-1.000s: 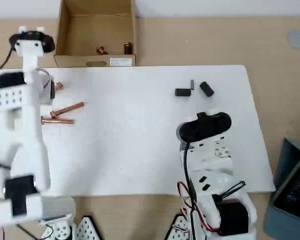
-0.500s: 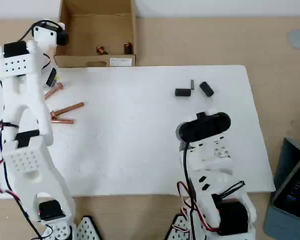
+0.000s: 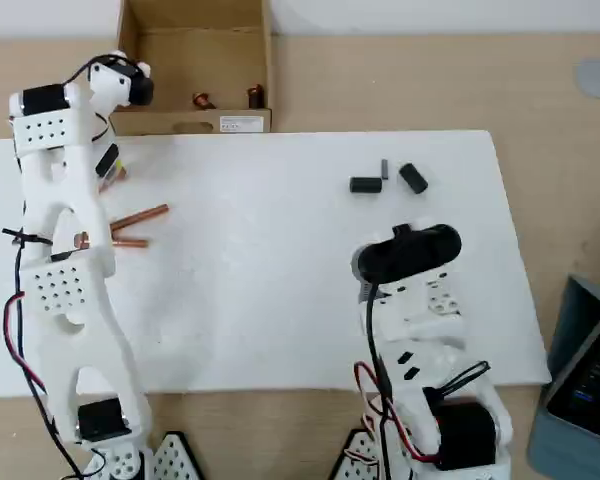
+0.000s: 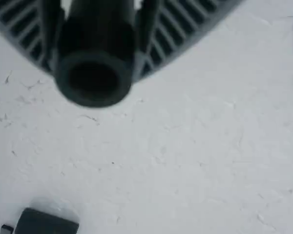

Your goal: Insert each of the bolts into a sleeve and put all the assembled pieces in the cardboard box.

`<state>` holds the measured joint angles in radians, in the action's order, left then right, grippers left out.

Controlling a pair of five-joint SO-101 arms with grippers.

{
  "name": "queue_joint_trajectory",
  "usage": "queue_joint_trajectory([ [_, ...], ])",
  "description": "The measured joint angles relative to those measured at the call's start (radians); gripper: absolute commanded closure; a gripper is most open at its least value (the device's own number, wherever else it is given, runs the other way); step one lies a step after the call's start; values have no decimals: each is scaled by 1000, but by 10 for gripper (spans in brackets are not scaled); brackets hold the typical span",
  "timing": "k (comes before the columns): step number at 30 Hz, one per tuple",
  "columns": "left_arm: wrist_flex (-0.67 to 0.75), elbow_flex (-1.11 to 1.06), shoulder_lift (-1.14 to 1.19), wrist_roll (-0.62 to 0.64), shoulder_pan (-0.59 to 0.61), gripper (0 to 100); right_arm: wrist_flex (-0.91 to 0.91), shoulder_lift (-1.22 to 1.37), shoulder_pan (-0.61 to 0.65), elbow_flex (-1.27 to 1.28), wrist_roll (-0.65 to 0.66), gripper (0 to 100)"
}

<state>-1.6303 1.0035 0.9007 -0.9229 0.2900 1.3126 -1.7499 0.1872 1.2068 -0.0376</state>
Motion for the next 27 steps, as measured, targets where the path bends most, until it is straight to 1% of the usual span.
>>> queue_joint_trajectory([
  [6,3,12,43,-18,0,936,0,0,0,0,0,989],
  [12,60,25,75,-21,2,935,0,0,0,0,0,989],
  [17,86,25,101,-23,2,884,0,0,0,0,0,989],
  [23,89,52,129,-21,5,887,0,0,0,0,0,989],
  [25,89,54,133,-23,5,911,0,0,0,0,0,989],
  [27,89,54,140,-23,5,964,0,0,0,0,0,989],
])
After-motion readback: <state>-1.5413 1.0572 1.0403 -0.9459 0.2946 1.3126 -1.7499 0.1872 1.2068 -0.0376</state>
